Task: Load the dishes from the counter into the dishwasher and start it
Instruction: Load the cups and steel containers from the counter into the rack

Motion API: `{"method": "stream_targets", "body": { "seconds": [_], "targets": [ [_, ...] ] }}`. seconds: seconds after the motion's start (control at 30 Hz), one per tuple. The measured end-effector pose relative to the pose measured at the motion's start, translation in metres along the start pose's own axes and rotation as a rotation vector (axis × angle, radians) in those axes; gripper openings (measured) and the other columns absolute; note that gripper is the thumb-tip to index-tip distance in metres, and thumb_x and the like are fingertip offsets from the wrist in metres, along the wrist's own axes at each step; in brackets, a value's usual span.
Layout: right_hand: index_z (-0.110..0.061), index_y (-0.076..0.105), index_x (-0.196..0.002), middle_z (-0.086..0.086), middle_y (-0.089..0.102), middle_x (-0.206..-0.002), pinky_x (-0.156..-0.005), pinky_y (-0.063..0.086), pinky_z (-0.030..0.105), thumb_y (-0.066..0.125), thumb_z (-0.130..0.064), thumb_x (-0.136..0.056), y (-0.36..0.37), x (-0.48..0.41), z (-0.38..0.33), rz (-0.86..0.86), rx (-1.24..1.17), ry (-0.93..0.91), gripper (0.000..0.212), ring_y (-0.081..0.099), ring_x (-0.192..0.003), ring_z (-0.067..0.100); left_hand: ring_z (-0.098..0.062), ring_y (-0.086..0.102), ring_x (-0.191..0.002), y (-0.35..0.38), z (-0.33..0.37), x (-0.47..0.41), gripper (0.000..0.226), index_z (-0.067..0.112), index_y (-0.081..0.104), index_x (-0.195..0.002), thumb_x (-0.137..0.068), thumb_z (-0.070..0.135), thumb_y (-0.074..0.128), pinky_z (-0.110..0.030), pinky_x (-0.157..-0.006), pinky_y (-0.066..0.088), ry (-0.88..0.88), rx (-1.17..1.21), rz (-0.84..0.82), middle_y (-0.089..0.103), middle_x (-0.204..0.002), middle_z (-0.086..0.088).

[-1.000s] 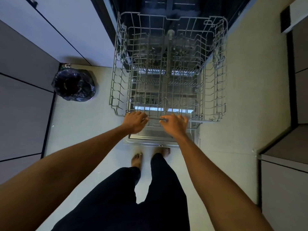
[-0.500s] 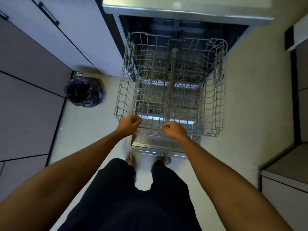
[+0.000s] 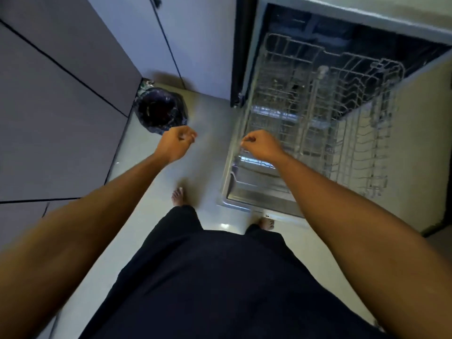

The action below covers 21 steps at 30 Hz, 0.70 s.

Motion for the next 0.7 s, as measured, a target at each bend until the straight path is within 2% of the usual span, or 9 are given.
{"method": "stream_targets", "body": {
  "seconds": [0.1,0.23,0.33,0.47,0.57,0.7],
  "targets": [
    [-0.023,0.069,-0.072,0.004,0.07,-0.072,-0.071,0.049,0.029,0.066,-0.028,-0.088,0.025,-0.02,-0.075,0.03,0.069,-0.018,0.017,0.067,-0.075,0.019,-0.021,0.068,-0.088,-0.069,-0.043,-0.006,0.014,0.017,0.073,-0.099,-0.092,0.018,0.06,-0.034,-0.084,0.055,-0.016,0.027,0.027,0.073,-0.092,-0.006],
    [-0.02,0.077,-0.091,0.007,0.076,-0.091,-0.087,0.055,0.036,0.066,-0.03,-0.088,0.047,-0.041,-0.177,0.061,0.119,-0.067,0.015,0.07,-0.095,0.026,-0.02,0.065,-0.089,-0.154,-0.086,-0.014,0.014,0.019,0.073,-0.099,-0.094,0.021,0.061,-0.03,-0.081,0.05,-0.054,0.005,0.101,0.072,-0.095,-0.005],
    [-0.023,0.077,-0.105,0.005,0.075,-0.104,-0.09,0.054,0.036,0.066,-0.032,-0.091,0.052,-0.051,-0.25,0.064,0.156,-0.157,0.02,0.068,-0.1,0.025,-0.017,0.063,-0.088,-0.207,-0.105,-0.023,0.014,0.02,0.073,-0.099,-0.095,0.021,0.059,-0.03,-0.079,0.049,-0.072,0.019,0.138,0.07,-0.093,-0.002],
    [-0.029,0.076,-0.103,0.0,0.075,-0.102,-0.088,0.054,0.036,0.065,-0.036,-0.091,0.04,-0.081,-0.335,0.106,0.204,-0.279,0.018,0.068,-0.098,0.023,-0.019,0.066,-0.09,-0.271,-0.113,-0.047,0.011,0.026,0.07,-0.092,-0.092,0.024,0.059,-0.03,-0.08,0.049,-0.062,0.045,0.189,0.072,-0.094,-0.002],
    [-0.025,0.076,-0.101,0.001,0.075,-0.099,-0.088,0.056,0.039,0.065,-0.033,-0.093,0.015,-0.107,-0.38,0.149,0.189,-0.345,0.016,0.068,-0.094,0.022,-0.022,0.068,-0.094,-0.308,-0.104,-0.071,0.013,0.03,0.069,-0.088,-0.085,0.032,0.056,-0.034,-0.084,0.054,-0.044,0.088,0.237,0.074,-0.096,-0.004],
    [-0.019,0.076,-0.101,0.004,0.074,-0.098,-0.083,0.055,0.035,0.063,-0.028,-0.095,-0.03,-0.139,-0.416,0.225,0.183,-0.393,0.017,0.064,-0.087,0.019,-0.021,0.067,-0.097,-0.339,-0.079,-0.11,0.012,0.023,0.072,-0.095,-0.093,0.021,0.059,-0.032,-0.086,0.052,-0.004,0.102,0.292,0.073,-0.102,-0.005]
  ]
}}
Point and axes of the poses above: each hand's wrist, its own x-axis away from the middle knuckle, its own y-axis out of the palm, z = x × y, the point moved 7 cm from there along -x, towards the middle knuckle
